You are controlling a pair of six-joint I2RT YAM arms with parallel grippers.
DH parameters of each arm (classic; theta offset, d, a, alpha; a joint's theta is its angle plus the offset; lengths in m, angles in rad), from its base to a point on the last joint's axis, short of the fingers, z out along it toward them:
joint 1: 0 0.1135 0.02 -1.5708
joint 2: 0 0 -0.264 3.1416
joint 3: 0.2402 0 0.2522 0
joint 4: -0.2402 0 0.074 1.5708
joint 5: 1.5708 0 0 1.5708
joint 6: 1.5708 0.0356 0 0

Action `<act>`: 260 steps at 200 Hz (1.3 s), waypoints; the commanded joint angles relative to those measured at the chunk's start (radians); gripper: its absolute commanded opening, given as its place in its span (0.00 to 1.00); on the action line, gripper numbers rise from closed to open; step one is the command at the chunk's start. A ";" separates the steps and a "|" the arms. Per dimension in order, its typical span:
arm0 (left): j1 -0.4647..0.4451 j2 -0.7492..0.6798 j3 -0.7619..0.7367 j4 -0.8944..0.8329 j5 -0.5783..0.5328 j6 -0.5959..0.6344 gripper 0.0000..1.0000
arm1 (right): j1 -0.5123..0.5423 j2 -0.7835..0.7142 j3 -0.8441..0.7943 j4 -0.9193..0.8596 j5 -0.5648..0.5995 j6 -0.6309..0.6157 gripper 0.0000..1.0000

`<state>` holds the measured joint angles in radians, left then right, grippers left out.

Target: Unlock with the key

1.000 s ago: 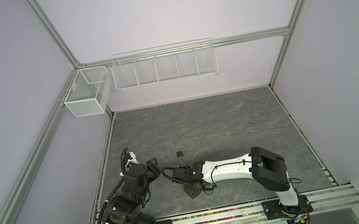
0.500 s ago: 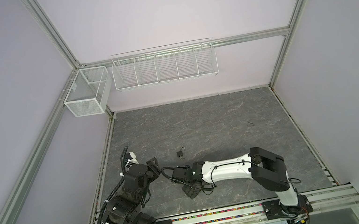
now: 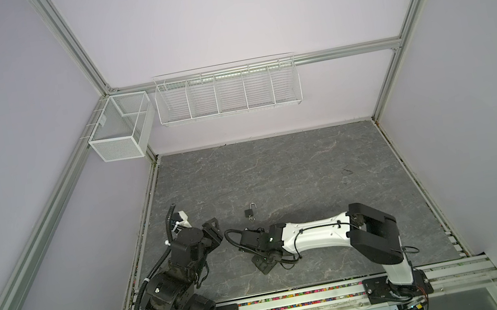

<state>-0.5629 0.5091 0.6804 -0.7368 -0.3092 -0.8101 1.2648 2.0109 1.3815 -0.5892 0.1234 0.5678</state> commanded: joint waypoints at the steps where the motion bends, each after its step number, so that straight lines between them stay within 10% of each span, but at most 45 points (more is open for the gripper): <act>1: 0.004 -0.012 -0.004 0.003 0.014 -0.027 0.65 | -0.021 -0.030 -0.041 0.038 0.019 -0.004 0.07; 145: 0.004 0.016 -0.031 0.149 0.205 -0.107 0.61 | -0.097 -0.356 -0.234 0.181 0.064 -0.118 0.07; 260: 0.003 0.124 -0.194 0.650 0.364 -0.621 0.64 | -0.189 -0.430 -0.111 0.279 0.133 -0.145 0.07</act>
<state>-0.5629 0.6109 0.5037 -0.2584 0.0273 -1.2400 1.0809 1.5970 1.2179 -0.3882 0.2127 0.4618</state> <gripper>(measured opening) 0.641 0.070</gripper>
